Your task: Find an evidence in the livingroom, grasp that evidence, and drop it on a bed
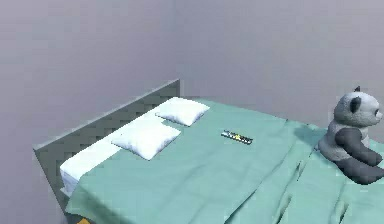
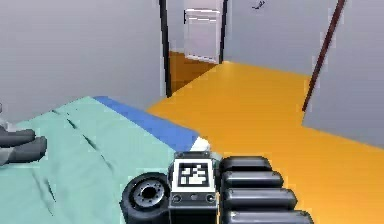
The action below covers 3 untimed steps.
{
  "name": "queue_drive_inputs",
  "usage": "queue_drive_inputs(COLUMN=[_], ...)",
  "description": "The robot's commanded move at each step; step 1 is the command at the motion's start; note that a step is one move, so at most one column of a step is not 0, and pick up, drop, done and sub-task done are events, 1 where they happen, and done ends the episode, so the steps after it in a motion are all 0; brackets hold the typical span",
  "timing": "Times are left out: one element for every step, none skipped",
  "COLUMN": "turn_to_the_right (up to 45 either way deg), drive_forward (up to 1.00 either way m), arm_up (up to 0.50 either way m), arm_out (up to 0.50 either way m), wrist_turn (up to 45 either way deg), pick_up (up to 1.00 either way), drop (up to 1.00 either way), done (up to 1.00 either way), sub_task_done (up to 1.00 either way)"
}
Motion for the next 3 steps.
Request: queue_drive_inputs(turn_to_the_right=[3.0,-45.0,-45.0], drive_forward=[0.00,0.00,0.00], arm_up=[0.00,0.00,0.00], arm_out=[0.00,0.00,0.00], wrist_turn=[0.0,0.0,0.0], pick_up=[0.00,0.00,0.00], drop=[0.00,0.00,0.00], done=[0.00,0.00,0.00], sub_task_done=[0.00,0.00,0.00])
